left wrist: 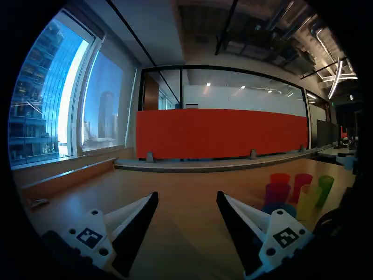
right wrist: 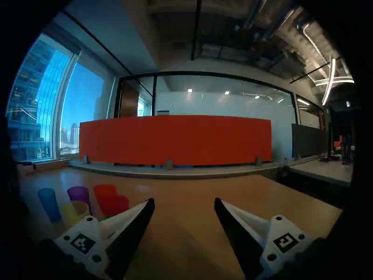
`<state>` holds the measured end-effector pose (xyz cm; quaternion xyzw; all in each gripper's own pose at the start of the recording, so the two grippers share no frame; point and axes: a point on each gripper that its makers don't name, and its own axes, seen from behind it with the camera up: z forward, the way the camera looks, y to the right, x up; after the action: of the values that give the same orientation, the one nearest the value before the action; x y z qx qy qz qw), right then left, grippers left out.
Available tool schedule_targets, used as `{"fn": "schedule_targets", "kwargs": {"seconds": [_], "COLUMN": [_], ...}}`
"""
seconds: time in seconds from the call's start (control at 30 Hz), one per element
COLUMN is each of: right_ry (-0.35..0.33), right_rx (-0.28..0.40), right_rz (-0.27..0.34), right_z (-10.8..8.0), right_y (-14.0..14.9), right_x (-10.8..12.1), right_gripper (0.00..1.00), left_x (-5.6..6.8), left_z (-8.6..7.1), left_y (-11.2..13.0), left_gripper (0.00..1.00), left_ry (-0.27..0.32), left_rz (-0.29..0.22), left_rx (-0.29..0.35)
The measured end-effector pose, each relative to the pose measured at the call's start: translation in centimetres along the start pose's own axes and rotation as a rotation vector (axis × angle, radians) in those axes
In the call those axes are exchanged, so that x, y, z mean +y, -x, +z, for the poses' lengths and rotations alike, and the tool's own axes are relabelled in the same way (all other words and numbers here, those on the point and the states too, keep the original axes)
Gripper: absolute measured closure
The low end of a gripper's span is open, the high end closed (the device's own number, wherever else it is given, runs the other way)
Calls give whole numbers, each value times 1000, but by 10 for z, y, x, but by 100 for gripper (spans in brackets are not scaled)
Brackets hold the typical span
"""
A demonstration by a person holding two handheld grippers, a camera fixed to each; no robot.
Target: Pour water
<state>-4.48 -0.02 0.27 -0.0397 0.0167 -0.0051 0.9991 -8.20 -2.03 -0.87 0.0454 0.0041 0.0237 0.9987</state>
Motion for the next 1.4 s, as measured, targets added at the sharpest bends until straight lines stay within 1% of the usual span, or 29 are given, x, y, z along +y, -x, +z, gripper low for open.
{"fn": "schedule_targets", "kwargs": {"seconds": [0.3, 1.4], "right_ry": [0, 0], "right_rx": [0, 0], "right_rz": [0, 0], "right_z": [1, 0], "right_y": [0, 1], "right_x": [1, 0], "right_gripper": [1, 1], "left_x": [2, 2], "left_z": [0, 0], "left_y": [0, 0], "left_gripper": [7, 7], "left_ry": [0, 0], "left_rz": [0, -1], "left_rx": [0, -1]}}
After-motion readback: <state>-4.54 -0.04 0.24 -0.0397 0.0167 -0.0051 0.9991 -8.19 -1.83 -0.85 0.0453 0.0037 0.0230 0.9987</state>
